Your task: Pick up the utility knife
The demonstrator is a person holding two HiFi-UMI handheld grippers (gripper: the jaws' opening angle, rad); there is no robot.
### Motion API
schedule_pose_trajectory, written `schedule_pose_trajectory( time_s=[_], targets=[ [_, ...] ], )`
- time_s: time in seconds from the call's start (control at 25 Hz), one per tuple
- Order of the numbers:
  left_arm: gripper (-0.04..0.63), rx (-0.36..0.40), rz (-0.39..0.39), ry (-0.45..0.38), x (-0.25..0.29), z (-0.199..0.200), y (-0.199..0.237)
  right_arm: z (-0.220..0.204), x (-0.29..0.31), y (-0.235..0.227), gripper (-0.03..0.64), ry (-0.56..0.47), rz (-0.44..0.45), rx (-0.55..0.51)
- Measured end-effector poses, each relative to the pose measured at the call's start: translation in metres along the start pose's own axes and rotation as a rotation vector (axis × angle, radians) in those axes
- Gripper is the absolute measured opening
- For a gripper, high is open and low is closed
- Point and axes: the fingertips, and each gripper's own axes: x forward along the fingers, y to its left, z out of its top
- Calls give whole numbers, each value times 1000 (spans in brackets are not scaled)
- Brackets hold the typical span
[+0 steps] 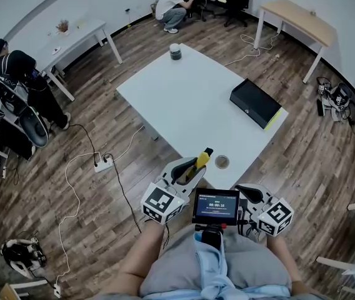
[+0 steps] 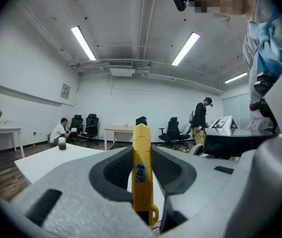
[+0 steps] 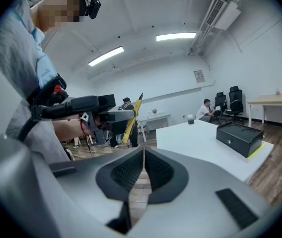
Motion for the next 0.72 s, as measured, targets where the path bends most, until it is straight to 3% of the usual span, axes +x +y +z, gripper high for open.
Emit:
schedule_pose_trajectory(
  time_s=[0.72],
  targets=[
    [124,-2,7,7,-3,-3,-7,-4,-11,2,29,4,-13,-26]
  ],
)
